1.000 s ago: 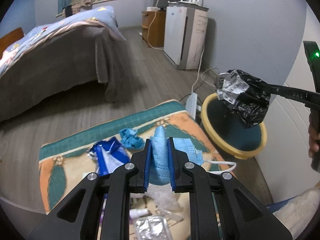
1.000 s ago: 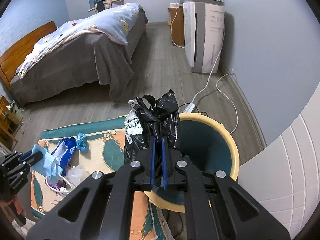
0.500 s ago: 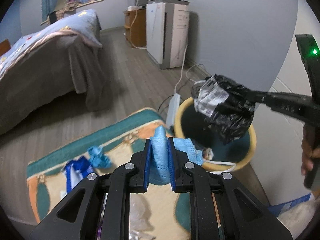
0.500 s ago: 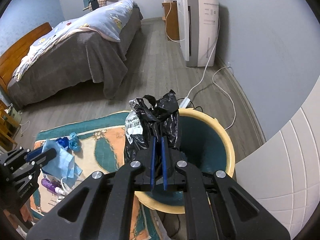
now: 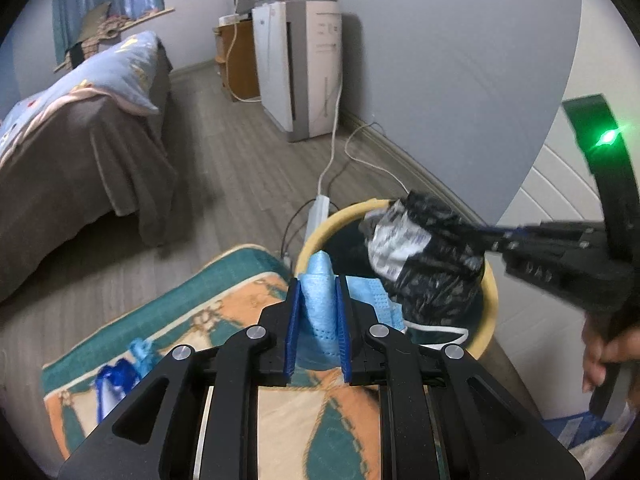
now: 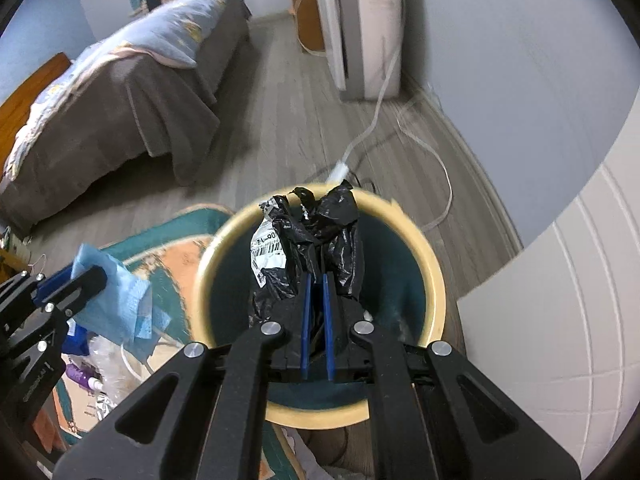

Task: Collect trash
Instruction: 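Carry the black bag and blue mask toward the bin with both tools, then open both tools over the bin to drop the bag and mask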

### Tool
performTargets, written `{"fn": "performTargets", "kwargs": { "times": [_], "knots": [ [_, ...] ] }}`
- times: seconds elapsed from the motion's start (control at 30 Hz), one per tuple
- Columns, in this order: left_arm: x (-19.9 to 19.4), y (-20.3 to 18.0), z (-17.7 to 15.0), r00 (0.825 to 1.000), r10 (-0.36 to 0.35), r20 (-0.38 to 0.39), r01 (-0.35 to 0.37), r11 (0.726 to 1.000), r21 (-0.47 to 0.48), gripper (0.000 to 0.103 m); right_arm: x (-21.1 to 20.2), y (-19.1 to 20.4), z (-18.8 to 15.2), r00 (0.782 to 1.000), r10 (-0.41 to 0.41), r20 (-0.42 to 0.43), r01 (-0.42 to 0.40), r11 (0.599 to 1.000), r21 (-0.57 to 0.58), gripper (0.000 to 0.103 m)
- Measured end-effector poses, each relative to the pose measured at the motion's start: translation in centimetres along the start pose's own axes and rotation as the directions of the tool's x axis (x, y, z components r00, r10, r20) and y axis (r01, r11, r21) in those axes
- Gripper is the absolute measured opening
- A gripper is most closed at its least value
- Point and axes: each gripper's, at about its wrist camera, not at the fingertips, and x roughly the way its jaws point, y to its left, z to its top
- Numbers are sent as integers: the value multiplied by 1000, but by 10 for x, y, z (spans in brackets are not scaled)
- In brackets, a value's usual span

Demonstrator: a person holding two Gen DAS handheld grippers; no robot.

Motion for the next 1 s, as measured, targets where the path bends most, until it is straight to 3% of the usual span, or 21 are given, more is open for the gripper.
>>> {"fn": "performTargets", "kwargs": {
  "times": [0.17, 0.27, 0.4, 0.53, 0.63, 0.83, 0.9, 0.97, 1.0],
  "knots": [
    [27, -13, 4, 1000, -4, -9, 4, 1000, 0, 18, 14, -3, -5, 998, -33, -47, 34, 999, 11, 5],
    [34, -18, 5, 1000, 3, -9, -2, 1000, 21, 25, 13, -5, -5, 998, -52, -40, 53, 998, 22, 6],
    [35, -19, 3, 1000, 6, 7, -7, 999, 40, 61, 13, -11, -4, 997, -67, -35, 69, 996, 59, 7],
    [29, -13, 1, 1000, 2, 25, -3, 999, 34, 64, 14, -7, -2, 997, -69, -35, 70, 996, 53, 7],
    [22, -6, -4, 999, -2, 33, 2, 1000, 6, 77, 11, -2, 0, 997, -71, -25, 71, 997, 40, 10],
    [2, 12, -19, 999, 30, 42, -30, 1000, -9, 83, -2, 19, 6, 996, -83, 14, 83, 996, 26, 23],
    [-7, 21, -24, 998, 52, 48, -52, 999, -7, 87, -7, 28, 7, 995, -93, 28, 92, 996, 15, 37],
    [-19, 30, -27, 996, 66, 58, -66, 998, -10, 89, -12, 36, 8, 995, -95, 42, 95, 995, 5, 58],
    [-26, 35, -30, 996, 69, 62, -68, 998, -17, 90, -15, 41, 9, 995, -90, 49, 90, 996, 0, 62]
  ]
}}
